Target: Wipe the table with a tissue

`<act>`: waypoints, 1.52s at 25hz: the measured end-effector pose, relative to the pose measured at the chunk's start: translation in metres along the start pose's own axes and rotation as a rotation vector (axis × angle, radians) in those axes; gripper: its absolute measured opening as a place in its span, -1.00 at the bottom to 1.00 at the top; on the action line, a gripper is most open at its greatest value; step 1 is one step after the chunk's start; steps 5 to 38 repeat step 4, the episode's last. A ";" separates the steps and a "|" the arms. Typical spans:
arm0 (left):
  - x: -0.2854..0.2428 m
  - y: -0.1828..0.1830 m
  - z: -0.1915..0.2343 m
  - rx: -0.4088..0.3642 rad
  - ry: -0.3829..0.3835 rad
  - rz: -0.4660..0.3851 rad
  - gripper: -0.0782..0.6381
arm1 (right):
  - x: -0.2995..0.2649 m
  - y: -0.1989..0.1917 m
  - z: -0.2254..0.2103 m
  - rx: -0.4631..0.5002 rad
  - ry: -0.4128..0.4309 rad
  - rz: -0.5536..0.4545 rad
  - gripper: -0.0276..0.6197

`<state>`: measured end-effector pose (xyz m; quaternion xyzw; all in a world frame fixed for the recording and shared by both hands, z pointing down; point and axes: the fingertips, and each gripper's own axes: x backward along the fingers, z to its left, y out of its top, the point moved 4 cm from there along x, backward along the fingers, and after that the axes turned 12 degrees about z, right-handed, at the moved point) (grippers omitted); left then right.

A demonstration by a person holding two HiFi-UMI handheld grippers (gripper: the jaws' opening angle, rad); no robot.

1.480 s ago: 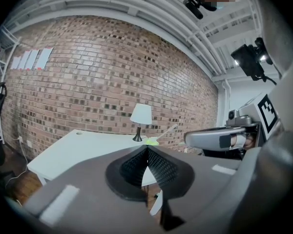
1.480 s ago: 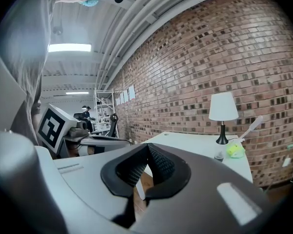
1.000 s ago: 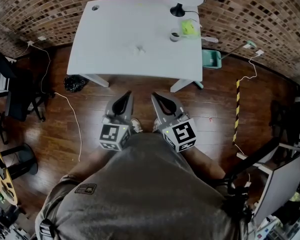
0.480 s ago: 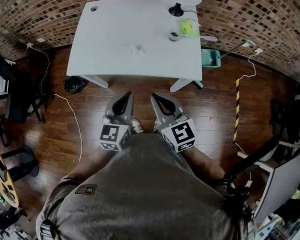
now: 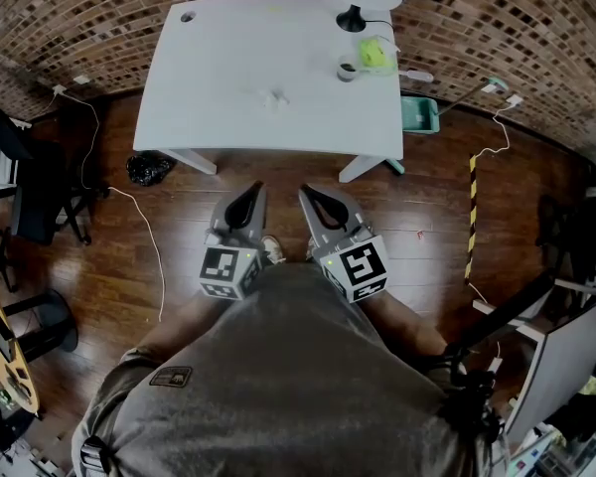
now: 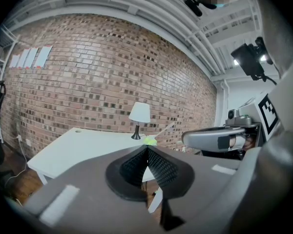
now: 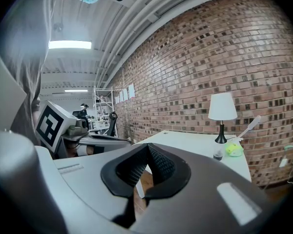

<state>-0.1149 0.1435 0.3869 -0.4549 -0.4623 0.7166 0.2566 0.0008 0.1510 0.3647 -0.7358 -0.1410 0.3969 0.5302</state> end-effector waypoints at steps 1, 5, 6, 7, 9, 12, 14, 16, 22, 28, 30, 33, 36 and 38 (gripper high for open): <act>0.001 0.000 0.000 0.000 0.000 0.000 -0.78 | 0.000 0.000 0.001 0.000 0.000 0.007 -0.89; 0.002 -0.001 0.001 0.000 0.001 -0.001 -0.78 | 0.002 -0.004 0.004 0.009 0.006 0.088 -0.89; 0.002 -0.001 0.001 0.000 0.001 -0.001 -0.78 | 0.002 -0.004 0.004 0.009 0.006 0.088 -0.89; 0.002 -0.001 0.001 0.000 0.001 -0.001 -0.78 | 0.002 -0.004 0.004 0.009 0.006 0.088 -0.89; 0.002 -0.001 0.001 0.000 0.001 -0.001 -0.78 | 0.002 -0.004 0.004 0.009 0.006 0.088 -0.89; 0.002 -0.001 0.001 0.000 0.001 -0.001 -0.78 | 0.002 -0.004 0.004 0.009 0.006 0.088 -0.89; 0.002 -0.001 0.001 0.000 0.001 -0.001 -0.78 | 0.002 -0.004 0.004 0.009 0.006 0.088 -0.89; 0.002 -0.001 0.001 0.000 0.001 -0.001 -0.78 | 0.002 -0.004 0.004 0.009 0.006 0.088 -0.89; 0.002 -0.001 0.001 0.000 0.001 -0.001 -0.78 | 0.002 -0.004 0.004 0.009 0.006 0.088 -0.89; 0.002 -0.001 0.001 0.000 0.001 -0.001 -0.78 | 0.002 -0.004 0.004 0.009 0.006 0.088 -0.89; 0.002 -0.001 0.001 0.000 0.001 -0.001 -0.78 | 0.002 -0.004 0.004 0.009 0.006 0.088 -0.89; 0.002 -0.001 0.001 0.000 0.001 -0.001 -0.78 | 0.002 -0.004 0.004 0.009 0.006 0.088 -0.89; 0.002 -0.001 0.001 0.000 0.001 -0.001 -0.78 | 0.002 -0.004 0.004 0.009 0.006 0.088 -0.89; 0.002 -0.001 0.001 0.000 0.001 -0.001 -0.78 | 0.002 -0.004 0.004 0.009 0.006 0.088 -0.89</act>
